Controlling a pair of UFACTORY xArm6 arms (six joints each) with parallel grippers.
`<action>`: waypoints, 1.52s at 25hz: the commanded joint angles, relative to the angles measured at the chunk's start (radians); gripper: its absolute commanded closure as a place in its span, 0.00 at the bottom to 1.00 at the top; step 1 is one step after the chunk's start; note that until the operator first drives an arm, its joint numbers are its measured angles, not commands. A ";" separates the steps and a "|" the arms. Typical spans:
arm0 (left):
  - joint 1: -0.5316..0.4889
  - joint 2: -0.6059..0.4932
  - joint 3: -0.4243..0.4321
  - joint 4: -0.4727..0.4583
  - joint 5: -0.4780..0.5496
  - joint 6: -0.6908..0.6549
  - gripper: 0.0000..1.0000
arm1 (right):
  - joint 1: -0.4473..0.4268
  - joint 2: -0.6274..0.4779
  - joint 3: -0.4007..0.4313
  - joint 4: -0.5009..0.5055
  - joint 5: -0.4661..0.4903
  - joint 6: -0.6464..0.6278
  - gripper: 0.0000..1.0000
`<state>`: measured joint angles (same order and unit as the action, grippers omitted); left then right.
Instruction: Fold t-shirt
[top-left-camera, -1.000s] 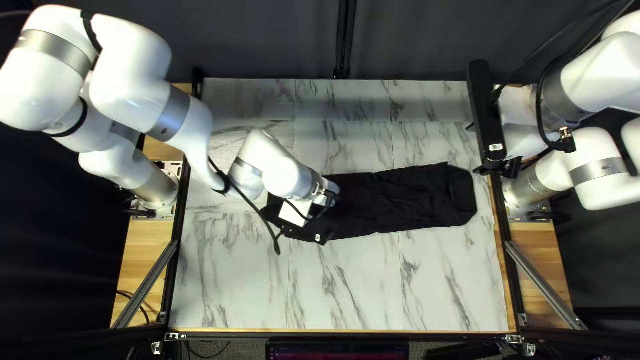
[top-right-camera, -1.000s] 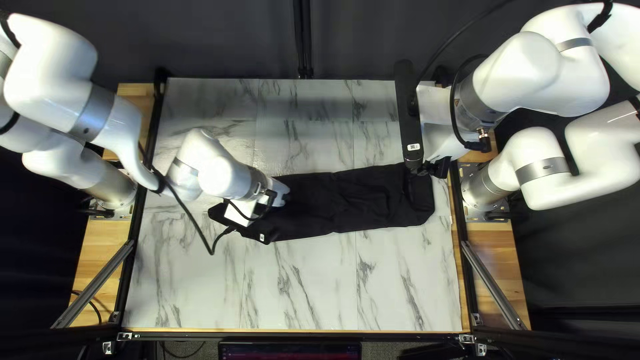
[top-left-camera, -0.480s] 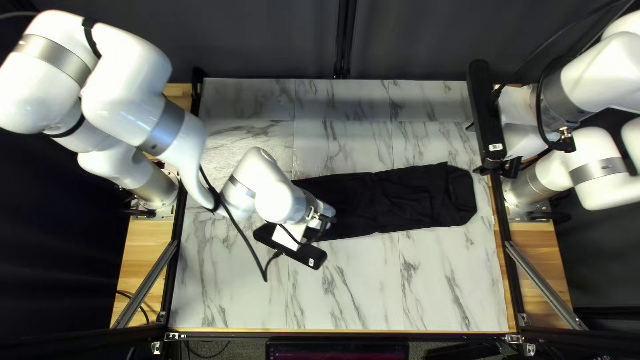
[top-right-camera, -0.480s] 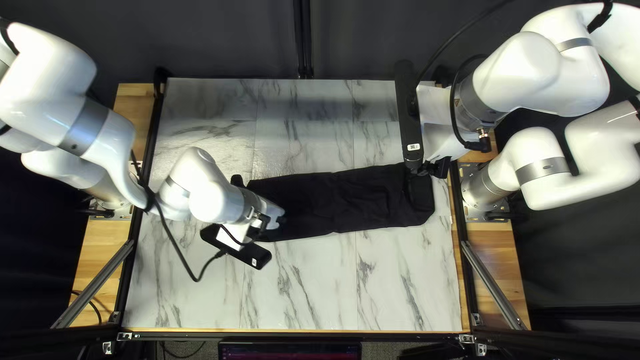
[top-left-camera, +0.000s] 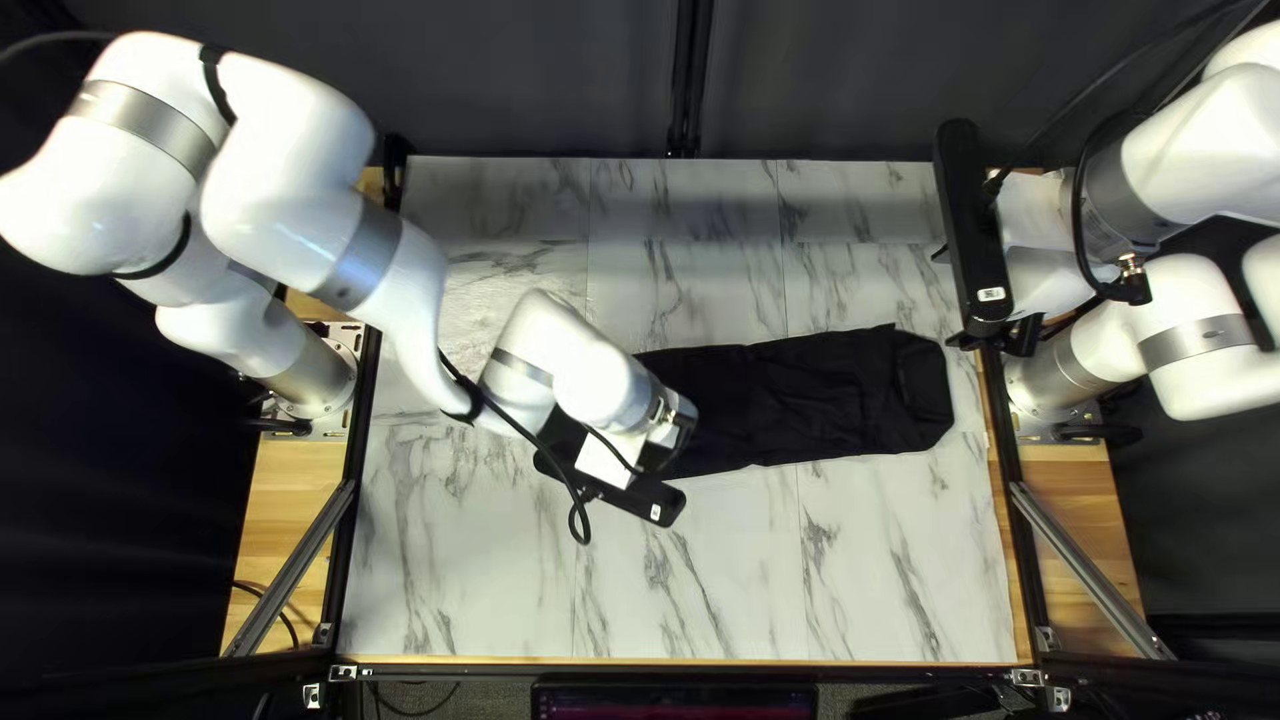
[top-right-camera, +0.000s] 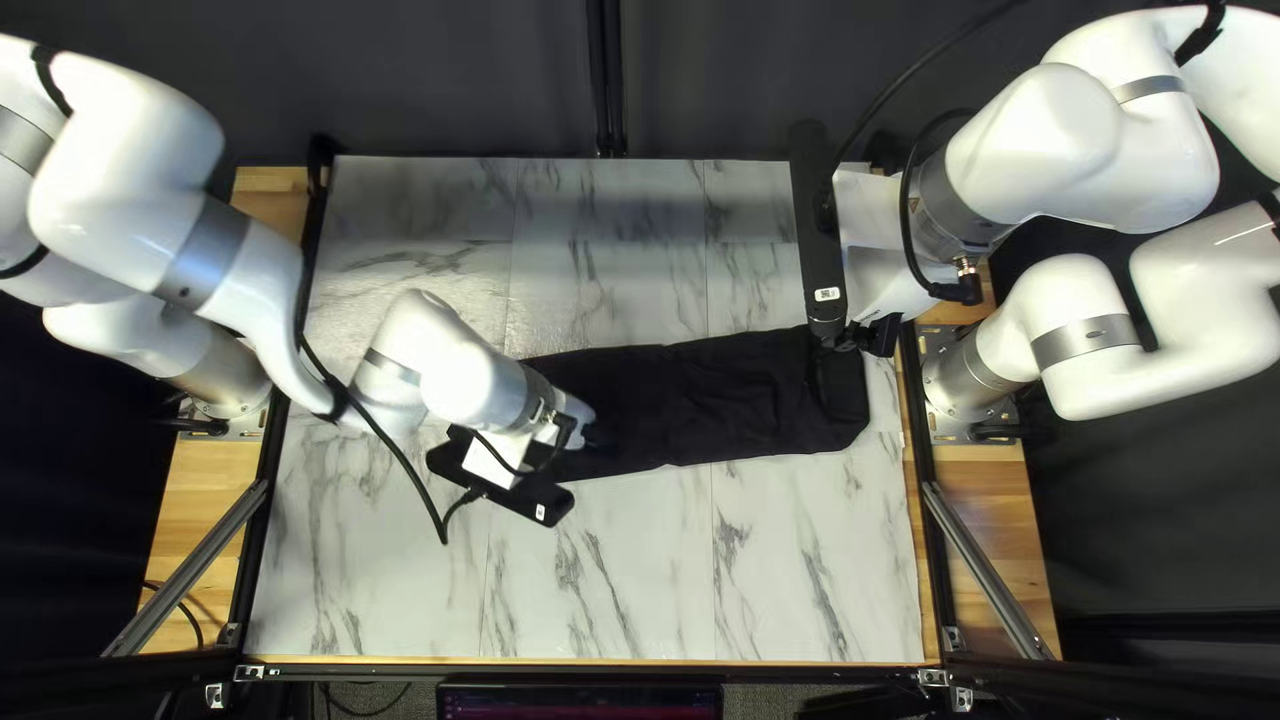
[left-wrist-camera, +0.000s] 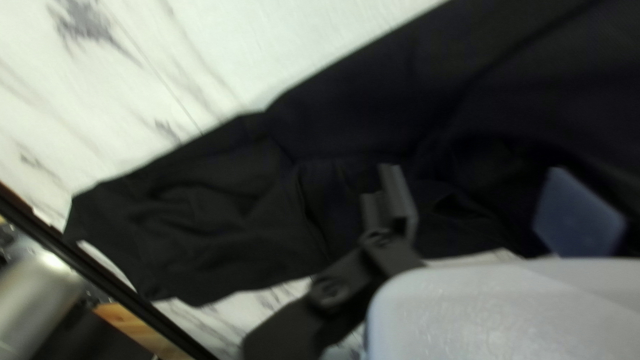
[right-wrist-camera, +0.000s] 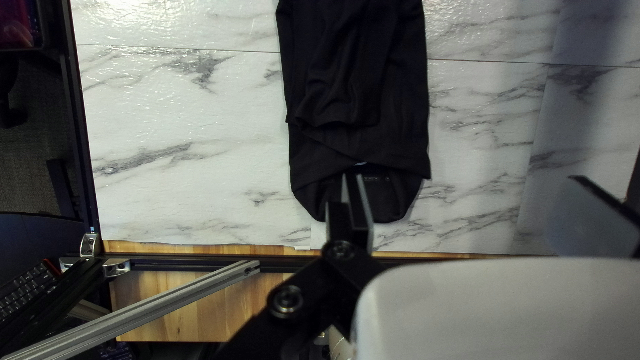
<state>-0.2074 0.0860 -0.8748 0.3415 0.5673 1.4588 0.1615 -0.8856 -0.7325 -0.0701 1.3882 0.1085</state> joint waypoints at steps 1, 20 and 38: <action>0.022 -0.094 0.065 0.038 0.041 -0.051 0.00 | 0.000 0.000 0.000 0.000 0.000 0.000 0.00; 0.185 0.015 0.146 0.372 -0.237 -0.264 0.00 | 0.000 0.000 0.000 0.000 0.000 0.000 0.00; -0.101 0.067 -0.021 -0.048 0.043 0.025 0.00 | 0.000 0.000 0.000 0.000 0.000 0.000 0.00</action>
<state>-0.2798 0.1397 -0.8661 0.3228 0.5738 1.4764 0.1615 -0.8856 -0.7325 -0.0701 1.3882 0.1085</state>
